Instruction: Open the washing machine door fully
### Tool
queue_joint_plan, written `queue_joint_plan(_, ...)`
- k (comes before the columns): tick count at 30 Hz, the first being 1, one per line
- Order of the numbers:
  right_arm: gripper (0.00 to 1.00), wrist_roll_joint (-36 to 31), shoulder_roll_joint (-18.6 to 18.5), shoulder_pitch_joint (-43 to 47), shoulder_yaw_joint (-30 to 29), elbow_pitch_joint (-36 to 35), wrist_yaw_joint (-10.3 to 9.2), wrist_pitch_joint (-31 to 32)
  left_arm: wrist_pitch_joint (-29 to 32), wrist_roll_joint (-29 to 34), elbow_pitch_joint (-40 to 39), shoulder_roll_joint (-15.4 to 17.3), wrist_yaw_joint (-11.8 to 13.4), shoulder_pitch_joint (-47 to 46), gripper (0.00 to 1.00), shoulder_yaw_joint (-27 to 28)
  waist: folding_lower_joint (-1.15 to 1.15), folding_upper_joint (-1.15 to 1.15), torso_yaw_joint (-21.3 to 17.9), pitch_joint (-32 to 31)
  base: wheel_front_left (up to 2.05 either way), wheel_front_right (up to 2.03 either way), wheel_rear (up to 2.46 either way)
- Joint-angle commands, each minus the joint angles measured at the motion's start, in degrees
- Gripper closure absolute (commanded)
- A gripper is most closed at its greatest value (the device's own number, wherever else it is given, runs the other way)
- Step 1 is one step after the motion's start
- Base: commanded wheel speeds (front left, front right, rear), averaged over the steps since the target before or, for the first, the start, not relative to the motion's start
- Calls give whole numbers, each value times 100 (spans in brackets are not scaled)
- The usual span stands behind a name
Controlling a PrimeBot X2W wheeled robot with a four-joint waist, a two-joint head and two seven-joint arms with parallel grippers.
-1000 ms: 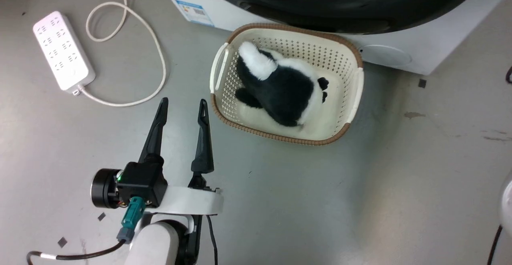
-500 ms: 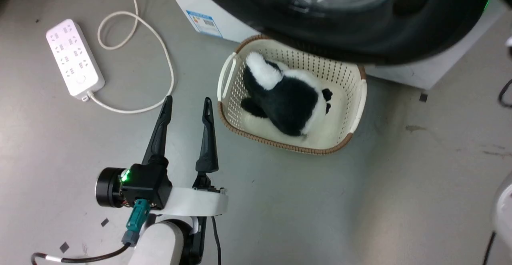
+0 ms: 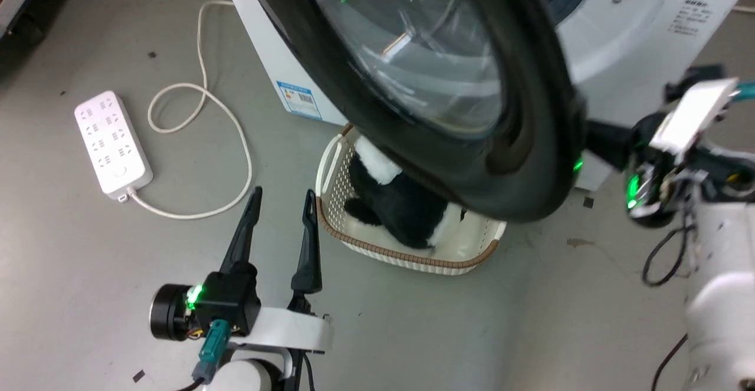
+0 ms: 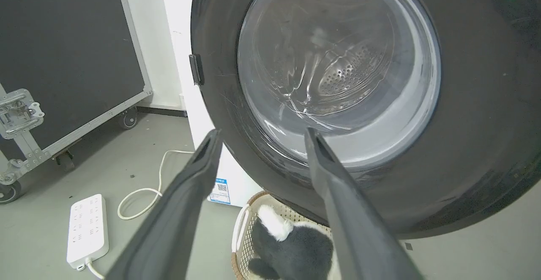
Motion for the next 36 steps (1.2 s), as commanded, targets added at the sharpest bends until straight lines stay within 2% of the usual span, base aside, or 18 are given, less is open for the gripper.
queue_joint_plan(1,100,334,33,270,307,-97,6,-46,-32,45,25,6,-22,93,0,12,1,0,-19,-67,0,0,0)
queue_joint_plan(7,100,1494,33,1006,1859,-663,6,-301,-32,72,84,6,-81,222,0,14,1,0,-52,-157,0,0,0)
queue_joint_plan(8,100,1494,33,1006,1859,-663,6,-301,-32,72,84,6,-81,222,0,14,1,0,-52,-157,0,0,0)
queue_joint_plan(9,100,1840,33,1250,2381,-880,6,-403,-32,89,101,6,-102,253,0,16,1,0,-50,-186,0,0,0)
queue_joint_plan(10,100,1840,33,1250,2381,-880,6,-403,-32,89,101,6,-102,253,0,16,1,0,-50,-186,0,0,0)
queue_joint_plan(11,100,2069,33,1470,2852,-1086,6,-516,-32,109,124,6,-129,285,0,7,1,0,-44,-210,0,0,0)
queue_joint_plan(12,100,2142,33,1563,3052,-1182,6,-585,-32,117,134,6,-141,302,0,-1,1,0,-42,-222,0,0,0)
queue_joint_plan(13,100,2142,33,1563,3052,-1182,6,-585,-32,117,134,6,-141,302,0,-1,1,0,-42,-222,0,0,0)
queue_joint_plan(14,100,2250,33,1712,3369,-1343,6,-745,-32,124,147,6,-151,343,0,-22,1,0,-40,-243,0,0,0)
queue_joint_plan(21,100,2423,33,1901,3773,-1487,6,-1299,-32,110,168,6,-167,460,0,-37,1,0,-77,-332,0,0,0)
queue_joint_plan(22,77,2342,32,1902,3723,-1496,6,-1421,-32,109,168,6,-165,476,0,-29,1,0,-95,-351,0,0,0)
queue_joint_plan(23,24,2271,27,1904,3658,-1520,6,-1542,-32,111,170,6,-164,486,0,-16,1,0,-118,-371,0,0,0)
queue_joint_plan(24,0,2211,12,1908,3584,-1567,6,-1658,-32,110,174,6,-164,491,0,1,1,0,-142,-392,0,0,0)
queue_joint_plan(27,0,1839,-156,1963,3416,-1930,6,-2127,-32,104,159,6,-195,485,0,82,1,0,-241,-476,0,0,0)
queue_joint_plan(31,0,1072,-541,2200,3175,-2628,6,-3185,-32,108,193,6,-265,514,0,226,1,0,-392,-636,0,0,0)
queue_joint_plan(33,0,421,-888,2326,3178,-3032,6,-3928,-32,92,190,6,-289,516,0,310,1,0,-472,-708,0,0,0)
queue_joint_plan(36,0,-822,-1523,2609,3563,-3484,6,-5048,-32,-67,210,6,-366,560,0,440,1,0,-630,-809,0,0,0)
